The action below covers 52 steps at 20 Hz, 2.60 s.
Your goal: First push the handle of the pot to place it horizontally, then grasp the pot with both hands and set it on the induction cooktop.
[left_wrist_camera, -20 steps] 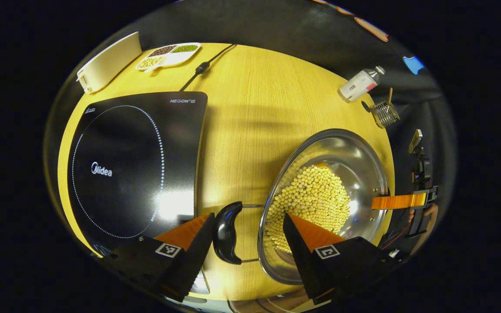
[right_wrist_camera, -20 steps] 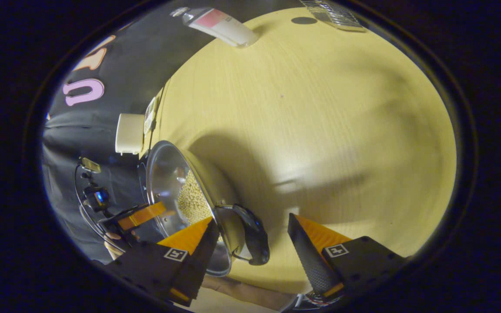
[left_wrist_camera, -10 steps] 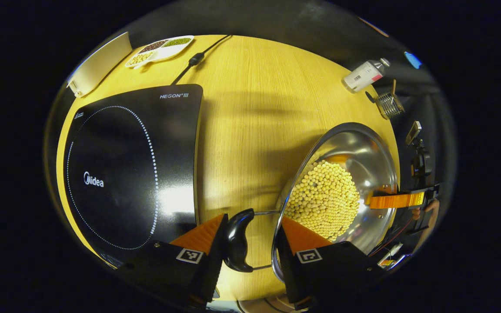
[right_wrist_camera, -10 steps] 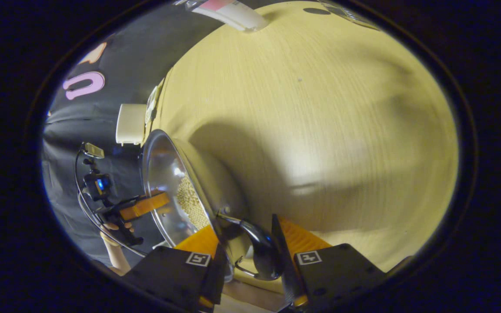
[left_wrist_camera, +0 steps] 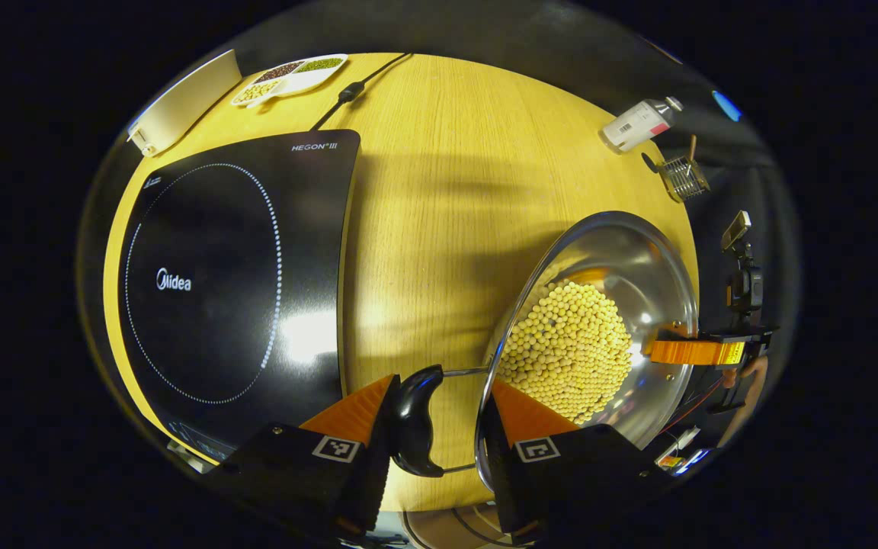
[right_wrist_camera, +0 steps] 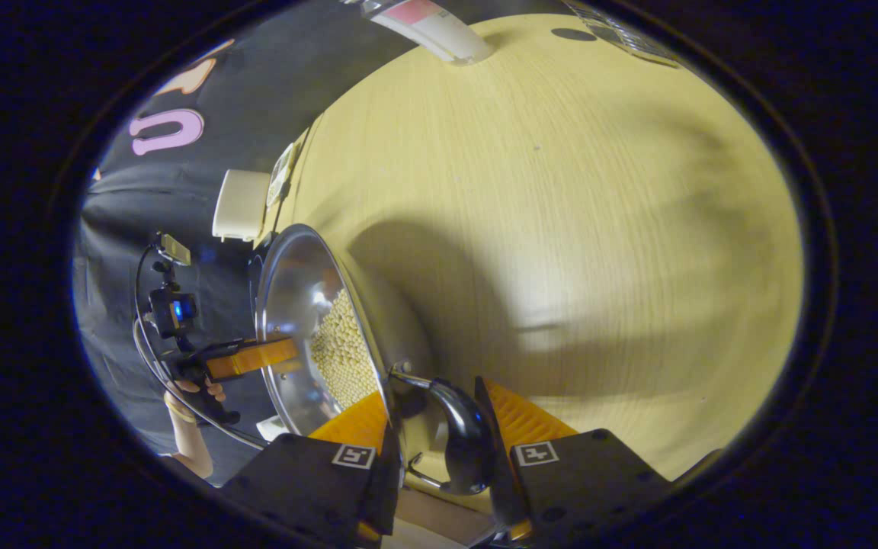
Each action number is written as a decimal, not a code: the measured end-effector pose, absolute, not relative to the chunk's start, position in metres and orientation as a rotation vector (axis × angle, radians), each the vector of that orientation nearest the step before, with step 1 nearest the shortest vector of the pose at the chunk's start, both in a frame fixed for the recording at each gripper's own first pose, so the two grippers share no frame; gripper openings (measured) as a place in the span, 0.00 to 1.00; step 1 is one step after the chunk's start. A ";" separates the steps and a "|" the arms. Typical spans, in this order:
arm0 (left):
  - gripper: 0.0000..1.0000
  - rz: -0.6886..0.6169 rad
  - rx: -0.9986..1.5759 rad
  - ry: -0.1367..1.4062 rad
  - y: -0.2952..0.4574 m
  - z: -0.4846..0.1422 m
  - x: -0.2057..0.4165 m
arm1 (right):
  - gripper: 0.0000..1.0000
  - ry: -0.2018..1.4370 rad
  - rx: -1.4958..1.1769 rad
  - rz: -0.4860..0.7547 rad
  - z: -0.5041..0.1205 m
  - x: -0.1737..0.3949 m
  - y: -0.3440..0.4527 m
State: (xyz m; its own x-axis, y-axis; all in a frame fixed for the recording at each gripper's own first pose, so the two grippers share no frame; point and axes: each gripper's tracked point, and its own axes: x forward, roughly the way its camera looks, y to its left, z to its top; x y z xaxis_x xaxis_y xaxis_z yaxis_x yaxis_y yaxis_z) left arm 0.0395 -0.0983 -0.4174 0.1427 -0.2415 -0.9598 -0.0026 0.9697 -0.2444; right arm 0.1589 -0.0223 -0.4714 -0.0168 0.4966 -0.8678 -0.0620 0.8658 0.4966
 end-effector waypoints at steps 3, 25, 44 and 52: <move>0.59 -0.176 -0.201 1.429 -0.097 -0.405 0.023 | 0.51 1.545 0.363 0.464 -0.456 0.140 -0.027; 0.62 -0.193 -0.187 1.387 0.050 -0.351 -0.042 | 0.51 1.521 0.343 0.496 -0.404 0.040 0.107; 0.59 -0.298 -0.018 1.236 0.229 -0.371 0.070 | 0.51 1.426 0.376 0.359 -0.433 0.090 0.305; 0.59 -0.289 -0.021 1.171 0.234 -0.385 0.111 | 0.51 1.394 0.371 0.311 -0.448 0.131 0.310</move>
State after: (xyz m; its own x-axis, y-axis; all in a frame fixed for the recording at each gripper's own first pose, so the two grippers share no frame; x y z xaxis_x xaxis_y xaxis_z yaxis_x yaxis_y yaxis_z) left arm 0.1110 0.2344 -0.3852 0.3570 -0.2347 -0.9042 0.2130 0.9629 -0.1658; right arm 0.1313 0.3098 -0.4477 0.1518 0.4248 -0.8925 0.0047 0.9026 0.4304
